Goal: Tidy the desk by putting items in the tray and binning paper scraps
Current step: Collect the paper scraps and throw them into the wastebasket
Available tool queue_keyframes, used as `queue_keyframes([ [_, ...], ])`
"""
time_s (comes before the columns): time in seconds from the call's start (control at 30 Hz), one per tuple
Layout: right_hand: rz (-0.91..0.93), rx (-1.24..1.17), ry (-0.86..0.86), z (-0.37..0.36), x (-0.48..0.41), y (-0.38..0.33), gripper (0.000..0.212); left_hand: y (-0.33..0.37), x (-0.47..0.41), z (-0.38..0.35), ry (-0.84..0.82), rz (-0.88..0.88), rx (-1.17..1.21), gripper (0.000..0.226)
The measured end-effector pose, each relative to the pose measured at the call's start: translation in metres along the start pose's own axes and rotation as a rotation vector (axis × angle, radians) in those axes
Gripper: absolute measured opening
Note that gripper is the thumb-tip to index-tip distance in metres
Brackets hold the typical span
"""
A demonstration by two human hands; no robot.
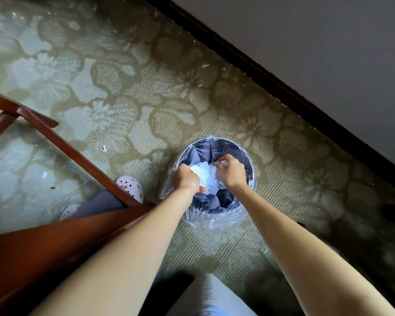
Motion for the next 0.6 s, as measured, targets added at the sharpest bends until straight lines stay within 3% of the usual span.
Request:
queue_keyframes([
  [0.2,-0.046,0.021,-0.045,-0.01,-0.023,0.017,0.031,-0.003,-0.005,0.0,-0.032,0.07,0.109,0.03],
  [0.33,-0.057,-0.037,-0.049,-0.009,-0.025,0.019,0.031,0.002,-0.007,0.0,-0.067,0.064,0.089,0.032],
  [0.5,-0.075,0.035,-0.176,-0.014,-0.019,0.012,0.047,0.004,-0.001,0.0,-0.11,0.044,0.009,0.041],
  [0.6,-0.042,0.136,-0.176,-0.01,-0.012,0.009,0.036,0.004,0.007,0.005,-0.111,0.032,-0.082,0.042],
])
Point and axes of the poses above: each hand's wrist, its own x-axis away from the middle knuckle, its own z-axis out of the back of the hand, y = z × x, the point moved 6 cm from there along -x, towards the middle knuckle, and after that the axes turned 10 degrees about -y, right-handed, at the moved point
